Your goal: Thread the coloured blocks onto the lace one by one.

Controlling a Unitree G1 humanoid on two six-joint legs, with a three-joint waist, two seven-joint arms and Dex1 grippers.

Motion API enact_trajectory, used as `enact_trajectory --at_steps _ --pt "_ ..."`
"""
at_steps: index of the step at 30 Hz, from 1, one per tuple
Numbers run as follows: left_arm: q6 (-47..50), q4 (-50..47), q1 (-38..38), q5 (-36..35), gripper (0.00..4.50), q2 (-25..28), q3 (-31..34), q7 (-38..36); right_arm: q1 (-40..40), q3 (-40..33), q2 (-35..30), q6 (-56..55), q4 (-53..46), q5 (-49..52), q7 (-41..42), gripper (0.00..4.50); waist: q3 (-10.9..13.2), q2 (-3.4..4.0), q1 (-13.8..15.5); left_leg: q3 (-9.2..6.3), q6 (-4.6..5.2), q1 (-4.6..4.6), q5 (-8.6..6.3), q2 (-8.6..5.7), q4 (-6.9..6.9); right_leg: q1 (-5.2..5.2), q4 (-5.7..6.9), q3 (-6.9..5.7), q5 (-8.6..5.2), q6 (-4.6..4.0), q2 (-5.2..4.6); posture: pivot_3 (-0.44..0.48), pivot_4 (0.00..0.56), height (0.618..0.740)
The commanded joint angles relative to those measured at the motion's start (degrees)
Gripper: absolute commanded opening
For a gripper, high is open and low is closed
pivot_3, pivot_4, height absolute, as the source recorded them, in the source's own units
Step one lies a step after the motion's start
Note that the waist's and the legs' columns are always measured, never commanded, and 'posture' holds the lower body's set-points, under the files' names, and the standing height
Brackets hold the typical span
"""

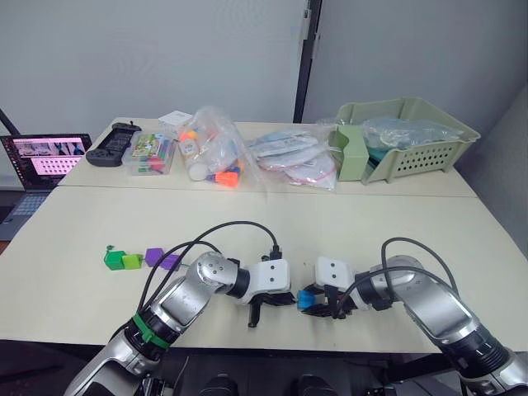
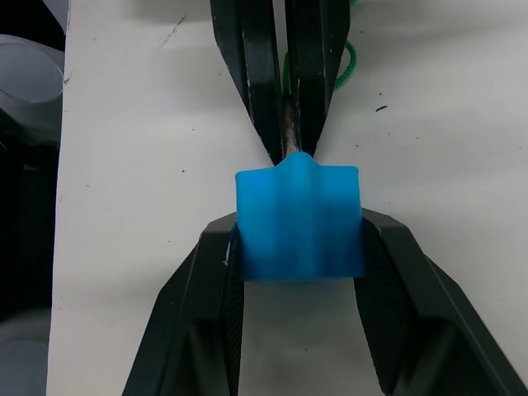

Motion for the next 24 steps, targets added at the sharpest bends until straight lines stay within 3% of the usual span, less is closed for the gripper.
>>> enact_trajectory --at_steps 1,4,8,12,18,24 --pt "-0.97 -0.82 -1.61 -0.03 0.02 -2.9 -0.37 1.35 0.29 1.16 0.27 0.7 -0.76 0.3 -0.45 1.35 0.0 0.0 0.05 0.0 0.0 0.01 0.0 -0.01 0.0 0.01 0.0 0.0 0.0 0.0 0.0 0.0 0.15 0.74" --pt "-1.62 -0.19 -1.11 0.22 0.02 -4.06 0.02 2.16 0.45 1.14 0.35 0.8 -0.98 0.34 -0.61 1.35 0.0 0.0 0.25 -0.01 0.0 0.05 0.0 -0.03 0.04 0.1 0.0 -0.01 0.0 0.01 -0.02 0.0 0.15 0.74" --pt "-1.15 -1.02 -0.38 -1.05 1.31 -3.91 1.42 1.41 0.88 1.14 0.21 0.7 -1.13 0.32 -0.84 1.35 0.0 0.0 0.2 -0.01 0.0 0.05 0.0 -0.03 0.12 0.14 0.0 -0.01 0.0 0.02 -0.03 0.0 0.15 0.74" --pt "0.51 -2.57 0.64 -2.62 2.57 0.52 4.25 -1.2 1.08 0.91 -0.07 0.57 -0.88 0.37 -0.89 1.35 0.0 0.0 0.01 -0.02 0.0 0.01 0.0 0.0 0.09 0.06 0.0 -0.02 0.0 0.02 -0.01 0.0 0.15 0.74" --pt "-1.44 -1.56 1.69 -3.17 2.57 5.2 5.17 -3.42 0.74 0.77 -0.28 0.4 -0.2 0.45 -0.8 1.35 0.0 0.0 -0.13 -0.02 0.0 0.02 0.0 0.02 0.03 0.01 0.0 -0.01 0.0 0.01 0.01 0.0 0.15 0.74" --pt "-3.03 0.91 2.55 -1.89 2.57 4.62 4.02 -2.1 0.6 0.66 -0.41 0.54 -0.17 0.49 -0.66 1.35 0.0 0.0 -0.08 -0.01 0.0 0.01 0.0 0.02 0.03 0.02 0.0 -0.01 0.0 0.01 0.0 0.0 0.15 0.74"
